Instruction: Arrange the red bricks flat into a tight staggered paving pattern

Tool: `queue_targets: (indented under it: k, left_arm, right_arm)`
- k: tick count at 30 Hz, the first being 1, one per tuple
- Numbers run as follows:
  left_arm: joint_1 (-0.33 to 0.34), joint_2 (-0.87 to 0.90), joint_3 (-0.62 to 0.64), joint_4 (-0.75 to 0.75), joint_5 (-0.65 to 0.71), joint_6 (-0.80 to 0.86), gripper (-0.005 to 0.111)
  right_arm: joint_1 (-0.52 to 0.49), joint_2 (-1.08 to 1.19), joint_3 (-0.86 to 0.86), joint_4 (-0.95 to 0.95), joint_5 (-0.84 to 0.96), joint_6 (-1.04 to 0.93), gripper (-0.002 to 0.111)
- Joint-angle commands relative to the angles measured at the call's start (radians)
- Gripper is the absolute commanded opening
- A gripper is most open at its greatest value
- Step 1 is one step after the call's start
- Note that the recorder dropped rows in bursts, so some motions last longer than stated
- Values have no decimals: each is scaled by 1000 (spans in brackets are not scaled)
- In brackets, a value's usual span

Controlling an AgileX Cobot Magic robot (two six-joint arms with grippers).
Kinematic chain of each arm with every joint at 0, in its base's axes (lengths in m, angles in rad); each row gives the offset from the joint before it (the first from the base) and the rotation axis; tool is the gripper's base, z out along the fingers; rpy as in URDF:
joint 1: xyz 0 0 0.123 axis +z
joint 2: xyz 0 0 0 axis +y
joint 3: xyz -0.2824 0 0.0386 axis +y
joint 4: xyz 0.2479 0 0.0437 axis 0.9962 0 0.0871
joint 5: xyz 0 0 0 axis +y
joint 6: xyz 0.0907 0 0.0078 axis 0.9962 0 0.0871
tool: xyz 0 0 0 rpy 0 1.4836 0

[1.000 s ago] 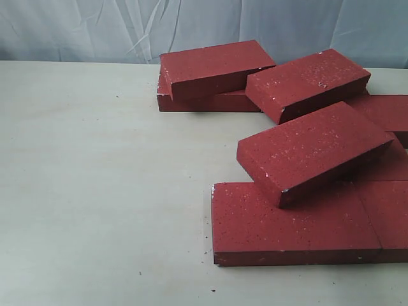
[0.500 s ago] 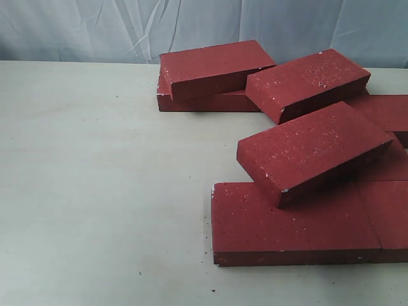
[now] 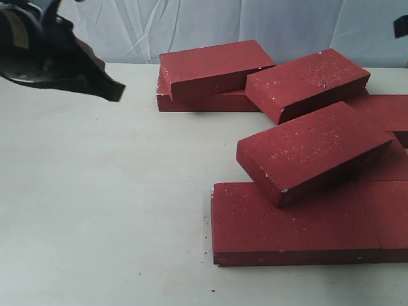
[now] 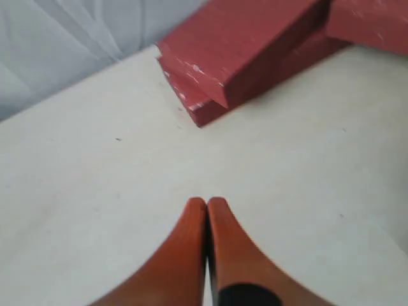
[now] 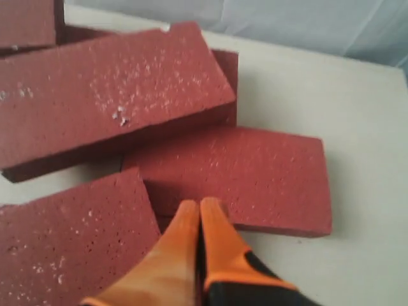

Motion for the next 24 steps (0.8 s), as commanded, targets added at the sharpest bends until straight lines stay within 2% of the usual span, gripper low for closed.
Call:
queue_targets:
  k: [1, 9, 13, 24]
  left_arm:
    - [-81, 56, -48, -170, 105, 150, 0]
    - [-169, 171, -50, -426, 43, 357, 0]
    - [-209, 248, -71, -460, -13, 392, 0]
    - [-235, 491, -231, -549, 61, 440, 0]
  right_arm:
    - [-5, 149, -65, 6, 73, -20, -1]
    - [-5, 276, -120, -190, 104, 9, -1]
    - [-5, 336, -160, -183, 145, 7, -1]
    - [-5, 422, -185, -185, 188, -78, -1]
